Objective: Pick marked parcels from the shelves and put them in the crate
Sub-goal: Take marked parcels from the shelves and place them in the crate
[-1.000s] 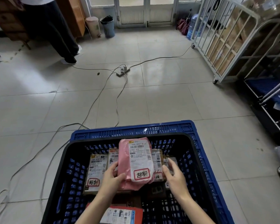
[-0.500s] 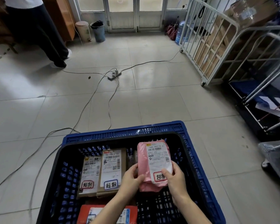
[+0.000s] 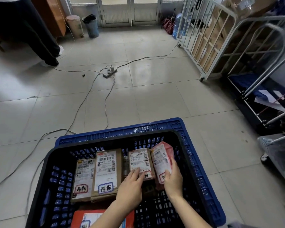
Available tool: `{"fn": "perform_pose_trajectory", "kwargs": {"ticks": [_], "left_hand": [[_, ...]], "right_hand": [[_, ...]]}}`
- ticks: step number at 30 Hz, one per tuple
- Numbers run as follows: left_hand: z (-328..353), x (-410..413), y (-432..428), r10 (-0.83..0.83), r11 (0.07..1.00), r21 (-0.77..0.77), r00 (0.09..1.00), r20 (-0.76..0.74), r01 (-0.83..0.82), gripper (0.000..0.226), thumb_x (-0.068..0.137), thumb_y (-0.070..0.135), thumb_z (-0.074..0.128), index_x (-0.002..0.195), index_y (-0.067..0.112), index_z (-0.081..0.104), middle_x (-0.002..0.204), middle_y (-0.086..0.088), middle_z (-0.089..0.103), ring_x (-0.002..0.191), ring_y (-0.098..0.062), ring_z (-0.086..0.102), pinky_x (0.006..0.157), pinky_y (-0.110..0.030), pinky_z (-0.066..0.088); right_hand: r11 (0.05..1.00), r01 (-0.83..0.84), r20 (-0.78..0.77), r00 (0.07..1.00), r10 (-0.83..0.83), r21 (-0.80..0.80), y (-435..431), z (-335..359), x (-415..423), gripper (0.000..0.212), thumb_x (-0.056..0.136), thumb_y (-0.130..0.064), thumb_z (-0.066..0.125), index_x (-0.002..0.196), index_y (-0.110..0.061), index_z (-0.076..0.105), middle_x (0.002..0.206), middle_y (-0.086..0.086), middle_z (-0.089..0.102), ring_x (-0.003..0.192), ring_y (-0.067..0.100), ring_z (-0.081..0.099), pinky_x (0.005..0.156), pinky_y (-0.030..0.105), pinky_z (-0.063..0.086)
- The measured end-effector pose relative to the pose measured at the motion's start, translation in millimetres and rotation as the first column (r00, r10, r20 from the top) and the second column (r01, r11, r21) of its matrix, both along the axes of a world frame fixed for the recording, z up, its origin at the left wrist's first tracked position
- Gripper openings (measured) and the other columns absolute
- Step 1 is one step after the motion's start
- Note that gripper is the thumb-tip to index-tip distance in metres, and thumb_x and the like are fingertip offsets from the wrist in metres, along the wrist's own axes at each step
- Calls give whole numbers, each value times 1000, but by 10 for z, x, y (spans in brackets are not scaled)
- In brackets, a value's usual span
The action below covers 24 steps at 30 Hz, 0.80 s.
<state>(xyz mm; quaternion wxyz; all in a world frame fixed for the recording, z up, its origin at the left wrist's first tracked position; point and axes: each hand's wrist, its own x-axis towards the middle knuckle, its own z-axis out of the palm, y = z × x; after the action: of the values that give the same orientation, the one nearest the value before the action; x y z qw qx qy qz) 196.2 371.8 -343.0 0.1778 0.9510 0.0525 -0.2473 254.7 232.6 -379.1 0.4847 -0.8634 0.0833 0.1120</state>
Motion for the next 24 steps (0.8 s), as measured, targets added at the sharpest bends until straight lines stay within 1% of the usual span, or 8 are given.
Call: {"fn": "perform_pose_trajectory", "kwargs": {"ticks": [5,10,13,16,19,20,23,24], "left_hand": [[-68,-42,102,42,999,20,999,5,-42,62,95,15,37,151,21,11,160,1,-1,148,-19,0,118,-35,20],[-125,-54,128,42,999,28,999,20,-42,63,95,16,38,151,21,9,160,1,-4,148,-18,-2,117,-35,22],[-149,-57,116,27,998,57,999,26,-28,65,94,14,39,151,19,8,160,-1,-3,148,-21,-2,116,-35,23],[-159,-23,104,25,997,78,999,41,-28,63,94,14,40,150,19,11,159,-3,2,147,-23,2,114,-36,27],[-153,37,91,3,995,99,998,61,-9,62,93,14,41,149,19,15,156,-5,10,144,-25,7,111,-34,29],[-152,53,92,-1,995,103,998,64,-6,62,92,14,41,148,19,16,155,-6,12,143,-26,9,110,-34,30],[-163,75,106,-6,994,111,998,70,-2,62,90,11,43,147,20,19,153,-7,15,141,-26,13,109,-35,32],[-167,73,108,-8,994,113,998,69,0,62,90,11,43,147,20,19,153,-7,16,141,-26,13,108,-35,33]], "right_hand": [[989,88,-202,977,-62,121,32,-158,86,53,93,2,41,142,-17,33,134,11,51,121,26,50,101,42,44],[999,-28,-234,972,33,27,-72,-323,135,61,95,-2,41,148,-22,19,138,10,46,121,26,49,98,38,45],[976,-146,-178,977,118,-158,-114,-332,120,67,93,-7,45,149,-22,11,140,13,40,122,24,47,97,37,48],[831,-281,-61,956,287,-480,-91,-284,-19,77,91,-10,52,149,-17,3,154,16,13,141,29,23,112,37,30],[695,-361,-10,891,454,-621,-63,-337,-89,95,63,-12,83,143,-18,30,143,24,38,131,37,40,101,41,35],[664,-397,-26,869,494,-634,-46,-347,-83,97,62,-14,84,142,-20,31,143,25,38,133,37,36,102,41,33],[613,-539,-168,813,557,-577,-56,-411,-6,71,95,-20,48,148,-30,1,157,14,-8,143,30,-10,115,39,7],[615,-566,-227,809,542,-550,-78,-423,17,64,99,-23,39,148,-32,-2,156,10,-16,143,28,-15,116,39,4]]}}
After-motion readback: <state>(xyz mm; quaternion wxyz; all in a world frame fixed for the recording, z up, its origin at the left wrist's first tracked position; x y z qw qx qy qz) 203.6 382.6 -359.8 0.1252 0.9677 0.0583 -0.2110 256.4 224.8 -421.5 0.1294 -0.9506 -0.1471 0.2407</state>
